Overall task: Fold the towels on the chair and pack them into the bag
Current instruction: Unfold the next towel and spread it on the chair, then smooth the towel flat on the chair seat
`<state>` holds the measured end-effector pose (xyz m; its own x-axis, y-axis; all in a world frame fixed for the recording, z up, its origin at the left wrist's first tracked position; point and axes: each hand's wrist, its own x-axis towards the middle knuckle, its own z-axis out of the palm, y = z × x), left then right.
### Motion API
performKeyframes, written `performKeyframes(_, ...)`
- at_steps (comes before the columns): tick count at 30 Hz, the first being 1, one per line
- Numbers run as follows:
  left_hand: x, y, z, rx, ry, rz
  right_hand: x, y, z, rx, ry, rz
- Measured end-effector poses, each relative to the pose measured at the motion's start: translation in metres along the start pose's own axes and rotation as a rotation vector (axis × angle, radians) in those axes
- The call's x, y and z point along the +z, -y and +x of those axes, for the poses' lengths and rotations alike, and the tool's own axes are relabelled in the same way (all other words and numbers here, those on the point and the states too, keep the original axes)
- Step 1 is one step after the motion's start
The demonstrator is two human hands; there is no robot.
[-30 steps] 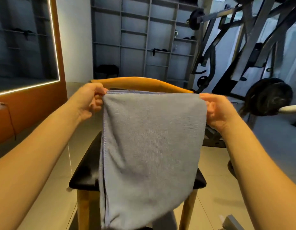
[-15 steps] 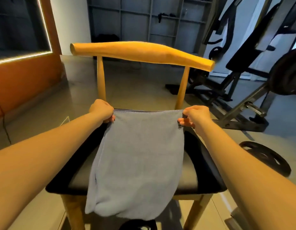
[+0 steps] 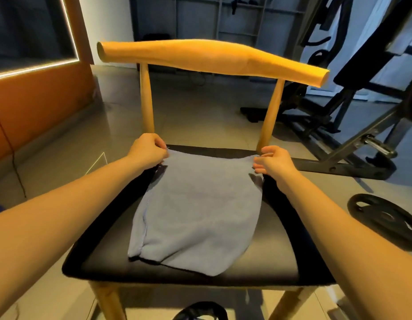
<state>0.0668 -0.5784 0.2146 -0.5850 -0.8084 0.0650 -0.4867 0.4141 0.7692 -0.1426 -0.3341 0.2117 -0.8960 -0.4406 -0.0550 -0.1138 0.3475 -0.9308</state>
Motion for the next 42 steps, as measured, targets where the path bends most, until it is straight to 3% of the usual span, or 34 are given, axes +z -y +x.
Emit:
performKeyframes(5, -0.03, 0.005, -0.061, -0.065, 0.23, 0.194, -0.004, 0.009, -0.055, -0.247, 0.021, -0.334)
performKeyframes(8, -0.043, 0.006, -0.098, -0.12, 0.349, 0.259, -0.005, 0.01, -0.095, -0.395, 0.126, -0.513)
performKeyframes(12, -0.044, 0.006, -0.132, -0.147, 0.39, 0.276, -0.006, -0.001, -0.135, -0.441, 0.323, -0.666)
performKeyframes(15, -0.04, 0.008, -0.147, -0.127, 0.356, 0.307, -0.006, -0.017, -0.145, -0.495, 0.37, -0.734)
performKeyframes(24, -0.05, 0.023, -0.167, -0.132, 0.062, 0.096, -0.009, -0.03, -0.146, -0.558, 0.361, -0.716)
performKeyframes(42, -0.036, 0.014, -0.163, -0.225, 0.136, 0.101, -0.001, -0.021, -0.151, -0.518, 0.376, -0.595)
